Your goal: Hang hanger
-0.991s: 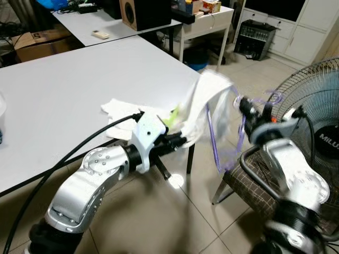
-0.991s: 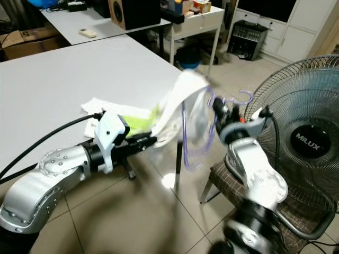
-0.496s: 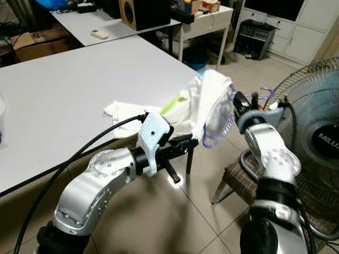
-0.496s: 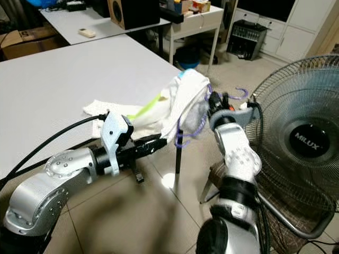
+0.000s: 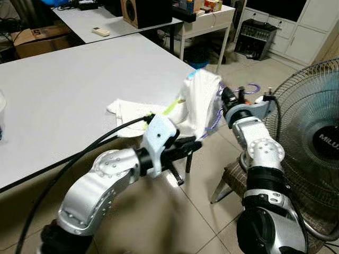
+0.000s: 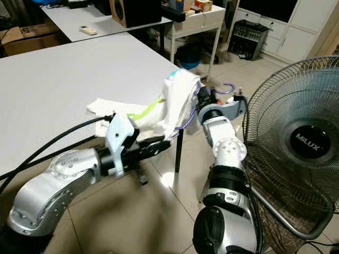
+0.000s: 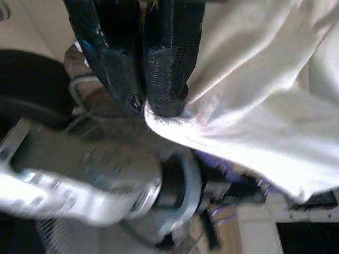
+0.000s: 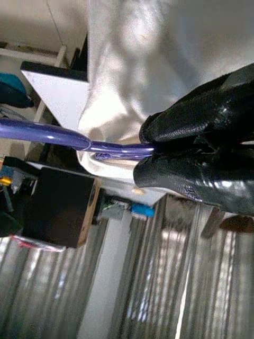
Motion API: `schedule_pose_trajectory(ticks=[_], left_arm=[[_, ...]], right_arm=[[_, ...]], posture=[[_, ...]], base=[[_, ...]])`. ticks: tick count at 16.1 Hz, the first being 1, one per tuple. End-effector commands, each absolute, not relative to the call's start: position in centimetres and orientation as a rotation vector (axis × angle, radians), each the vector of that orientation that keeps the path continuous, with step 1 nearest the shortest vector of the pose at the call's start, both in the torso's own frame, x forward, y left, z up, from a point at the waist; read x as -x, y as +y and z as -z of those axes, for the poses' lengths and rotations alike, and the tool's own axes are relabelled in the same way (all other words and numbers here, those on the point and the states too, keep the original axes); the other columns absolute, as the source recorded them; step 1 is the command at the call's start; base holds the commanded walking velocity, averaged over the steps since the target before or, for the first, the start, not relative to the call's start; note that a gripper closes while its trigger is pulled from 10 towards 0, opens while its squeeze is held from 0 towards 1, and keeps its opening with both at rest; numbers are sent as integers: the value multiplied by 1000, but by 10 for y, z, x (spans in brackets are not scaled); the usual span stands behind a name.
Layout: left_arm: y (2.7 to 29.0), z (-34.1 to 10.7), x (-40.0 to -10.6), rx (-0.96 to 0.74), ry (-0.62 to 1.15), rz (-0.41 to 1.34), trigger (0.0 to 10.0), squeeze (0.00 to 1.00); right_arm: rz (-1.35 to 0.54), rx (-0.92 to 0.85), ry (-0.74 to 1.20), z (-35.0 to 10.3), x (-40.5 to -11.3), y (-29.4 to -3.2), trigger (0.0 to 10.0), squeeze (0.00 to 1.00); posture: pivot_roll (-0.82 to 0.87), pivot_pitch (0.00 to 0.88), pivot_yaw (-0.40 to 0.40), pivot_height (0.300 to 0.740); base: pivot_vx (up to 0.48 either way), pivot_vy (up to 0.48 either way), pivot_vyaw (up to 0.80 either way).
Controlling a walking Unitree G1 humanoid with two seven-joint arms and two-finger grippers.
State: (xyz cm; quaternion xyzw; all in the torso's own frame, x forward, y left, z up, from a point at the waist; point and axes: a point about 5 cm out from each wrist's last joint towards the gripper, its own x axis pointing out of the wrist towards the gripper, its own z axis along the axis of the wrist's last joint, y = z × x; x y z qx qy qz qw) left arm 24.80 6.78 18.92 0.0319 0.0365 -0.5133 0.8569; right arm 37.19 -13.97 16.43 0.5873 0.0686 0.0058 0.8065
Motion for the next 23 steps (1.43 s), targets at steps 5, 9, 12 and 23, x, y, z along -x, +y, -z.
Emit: schedule_pose_trajectory(ticks=[5,9,12,23], left_arm=[[46,-208,-227,7,23,1256,0,0],[37,-207,-245,48,39,1129,10000,0],[37,-208,-238,106,90,1196,10000,1000],[58,-194,-236,-102,226,1172,10000,1000]], right_arm=[[-7,-1215,130,-170,-381,-136,10000,0],[-149,-1205,170,-178,-378,-110,10000,0],[-205,-1204,157,-184,-376,-108,10000,0],[-244,-1064,105,-190,-376,-126,10000,0]], posture=[[-142,0,-39,740],[-147,0,-42,740],[-146,0,-42,740],[-134,0,-55,740]], base=[[0,0,0],[0,0,0],[0,0,0],[0,0,0]])
